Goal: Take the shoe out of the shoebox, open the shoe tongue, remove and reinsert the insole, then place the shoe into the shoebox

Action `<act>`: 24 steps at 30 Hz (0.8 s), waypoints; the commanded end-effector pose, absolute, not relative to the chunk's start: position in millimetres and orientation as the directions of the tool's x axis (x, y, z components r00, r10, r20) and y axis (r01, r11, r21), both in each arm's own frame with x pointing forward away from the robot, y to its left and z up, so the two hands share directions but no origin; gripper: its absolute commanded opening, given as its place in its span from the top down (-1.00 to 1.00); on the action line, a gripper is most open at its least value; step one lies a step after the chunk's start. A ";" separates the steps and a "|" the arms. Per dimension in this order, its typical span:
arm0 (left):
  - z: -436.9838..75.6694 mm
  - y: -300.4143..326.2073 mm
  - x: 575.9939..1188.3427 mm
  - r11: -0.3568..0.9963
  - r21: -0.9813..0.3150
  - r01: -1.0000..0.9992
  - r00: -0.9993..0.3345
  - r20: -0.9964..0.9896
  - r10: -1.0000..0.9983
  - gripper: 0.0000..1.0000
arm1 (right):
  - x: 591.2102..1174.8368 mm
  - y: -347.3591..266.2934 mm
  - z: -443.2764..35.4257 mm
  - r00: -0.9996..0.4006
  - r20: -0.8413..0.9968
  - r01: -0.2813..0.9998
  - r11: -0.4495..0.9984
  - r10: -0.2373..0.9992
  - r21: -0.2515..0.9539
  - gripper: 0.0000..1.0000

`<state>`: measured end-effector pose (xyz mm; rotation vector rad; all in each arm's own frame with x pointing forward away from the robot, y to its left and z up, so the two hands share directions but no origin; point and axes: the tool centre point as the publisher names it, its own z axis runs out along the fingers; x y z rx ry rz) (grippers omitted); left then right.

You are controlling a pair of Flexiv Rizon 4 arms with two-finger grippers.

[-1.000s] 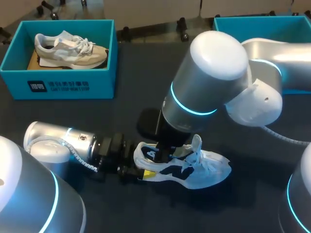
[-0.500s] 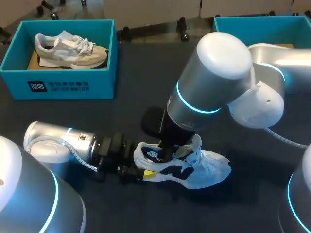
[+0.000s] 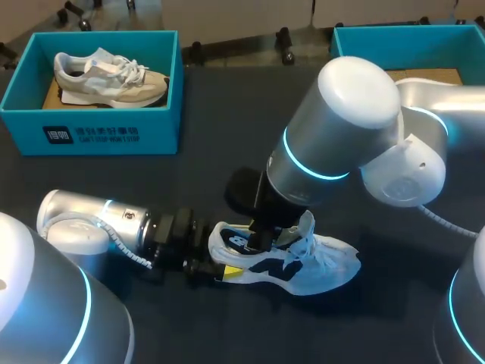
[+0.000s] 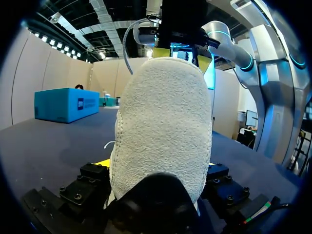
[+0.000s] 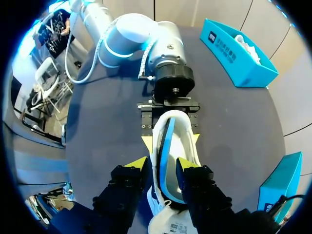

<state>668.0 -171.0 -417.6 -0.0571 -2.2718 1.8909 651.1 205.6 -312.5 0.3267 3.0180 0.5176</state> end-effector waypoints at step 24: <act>-422.5 -171.7 670.6 0.190 -0.978 -0.089 -0.982 0.118 0.145 1.00 | 661.2 199.9 -337.8 -0.981 0.030 0.187 0.896 0.192 0.402 0.54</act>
